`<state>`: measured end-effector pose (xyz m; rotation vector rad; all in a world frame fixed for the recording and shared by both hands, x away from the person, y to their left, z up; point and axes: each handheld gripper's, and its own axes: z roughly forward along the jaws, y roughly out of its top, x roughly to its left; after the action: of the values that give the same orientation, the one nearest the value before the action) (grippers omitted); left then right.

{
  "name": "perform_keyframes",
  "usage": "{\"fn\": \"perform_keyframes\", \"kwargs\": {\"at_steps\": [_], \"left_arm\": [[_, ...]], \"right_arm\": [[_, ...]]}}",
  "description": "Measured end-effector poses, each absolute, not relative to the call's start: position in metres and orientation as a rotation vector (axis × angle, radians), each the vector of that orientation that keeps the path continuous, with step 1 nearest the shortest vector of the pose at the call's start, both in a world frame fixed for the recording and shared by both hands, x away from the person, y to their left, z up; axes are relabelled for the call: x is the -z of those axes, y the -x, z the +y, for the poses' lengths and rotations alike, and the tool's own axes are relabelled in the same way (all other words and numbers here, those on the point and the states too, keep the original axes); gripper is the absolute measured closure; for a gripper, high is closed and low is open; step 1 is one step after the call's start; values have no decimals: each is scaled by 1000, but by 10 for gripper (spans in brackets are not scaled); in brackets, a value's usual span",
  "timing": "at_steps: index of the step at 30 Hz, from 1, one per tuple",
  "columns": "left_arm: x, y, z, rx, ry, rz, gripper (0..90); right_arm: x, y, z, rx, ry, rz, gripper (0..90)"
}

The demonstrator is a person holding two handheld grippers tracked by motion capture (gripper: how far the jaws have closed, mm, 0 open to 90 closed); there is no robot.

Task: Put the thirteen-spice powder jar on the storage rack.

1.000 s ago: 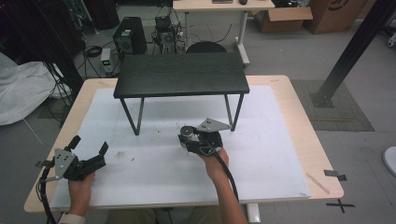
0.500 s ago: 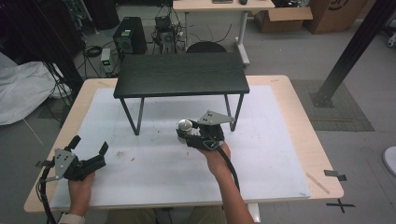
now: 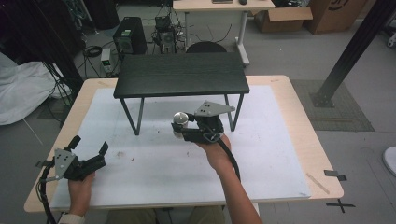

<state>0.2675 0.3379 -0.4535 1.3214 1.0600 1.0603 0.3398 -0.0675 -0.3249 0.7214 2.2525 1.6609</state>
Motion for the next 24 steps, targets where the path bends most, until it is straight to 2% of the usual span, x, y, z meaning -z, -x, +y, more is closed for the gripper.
{"fn": "perform_keyframes", "kwargs": {"at_steps": [24], "left_arm": [[453, -267, 338, -1058, -1321, 1062, 5]], "right_arm": [[272, -342, -57, -1680, -590, 2288, 490]]}}
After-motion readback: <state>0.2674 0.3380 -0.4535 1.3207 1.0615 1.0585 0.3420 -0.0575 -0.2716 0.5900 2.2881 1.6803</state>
